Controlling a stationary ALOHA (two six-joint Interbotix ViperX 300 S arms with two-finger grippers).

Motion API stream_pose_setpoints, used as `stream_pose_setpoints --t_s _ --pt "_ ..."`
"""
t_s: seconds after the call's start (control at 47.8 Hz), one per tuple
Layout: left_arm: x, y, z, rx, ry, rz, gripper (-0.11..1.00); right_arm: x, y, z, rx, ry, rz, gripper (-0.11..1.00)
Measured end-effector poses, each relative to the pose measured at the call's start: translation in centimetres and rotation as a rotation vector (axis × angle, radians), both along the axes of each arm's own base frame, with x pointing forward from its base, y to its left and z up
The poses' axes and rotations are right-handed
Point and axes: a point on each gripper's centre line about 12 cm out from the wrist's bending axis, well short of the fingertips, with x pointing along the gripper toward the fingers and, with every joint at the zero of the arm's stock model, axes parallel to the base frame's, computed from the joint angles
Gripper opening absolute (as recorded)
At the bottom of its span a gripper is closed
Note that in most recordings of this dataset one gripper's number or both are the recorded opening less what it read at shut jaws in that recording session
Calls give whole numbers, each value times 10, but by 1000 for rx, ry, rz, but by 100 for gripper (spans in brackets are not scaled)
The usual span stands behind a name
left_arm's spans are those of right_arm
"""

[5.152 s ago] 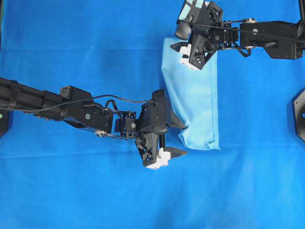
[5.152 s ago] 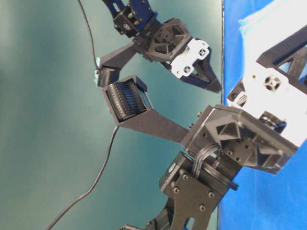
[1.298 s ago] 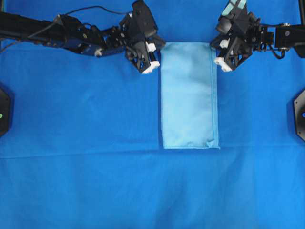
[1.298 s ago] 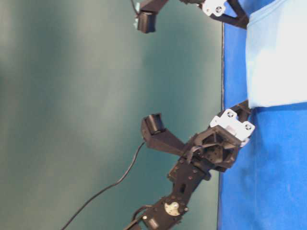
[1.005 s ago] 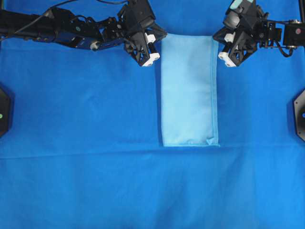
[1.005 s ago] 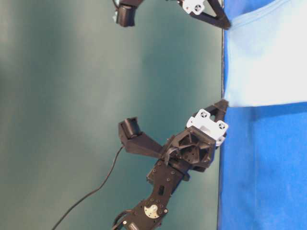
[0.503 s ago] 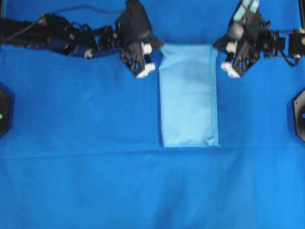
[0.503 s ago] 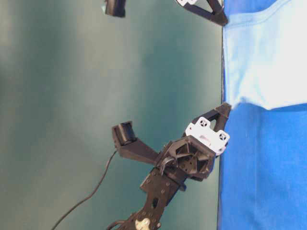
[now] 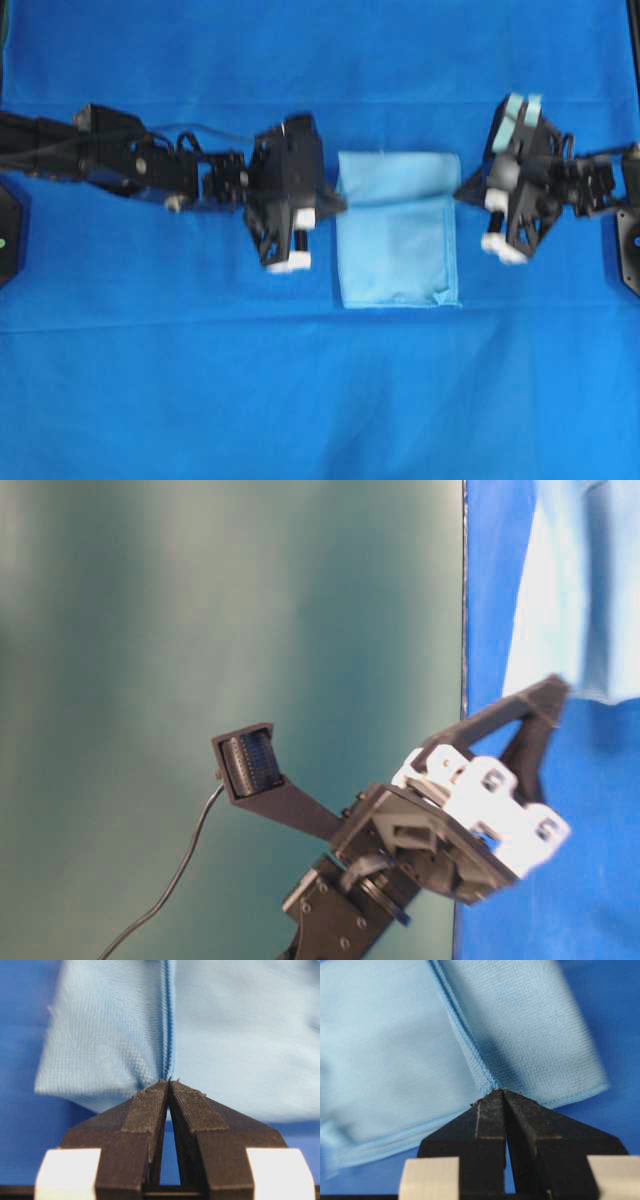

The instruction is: Fold the light blue towel.

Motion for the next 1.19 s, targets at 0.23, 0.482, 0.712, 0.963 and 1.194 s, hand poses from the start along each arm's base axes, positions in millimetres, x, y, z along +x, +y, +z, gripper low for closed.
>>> stream_pose_setpoints --t_s 0.23,0.482,0.712,0.963,1.194 --pt "0 -49 -2 -9 17 -107 2 2 38 -7 66 46 42 0" --pt "2 -67 -5 -26 22 -135 2 7 53 -14 59 103 58 0" --pt "4 -65 -16 -25 39 -130 2 10 55 -19 56 126 58 0" --pt "7 -61 -26 -28 53 -116 5 11 56 -26 67 151 46 1" --pt "7 -62 -26 -23 57 -123 47 17 59 -21 76 130 53 59"
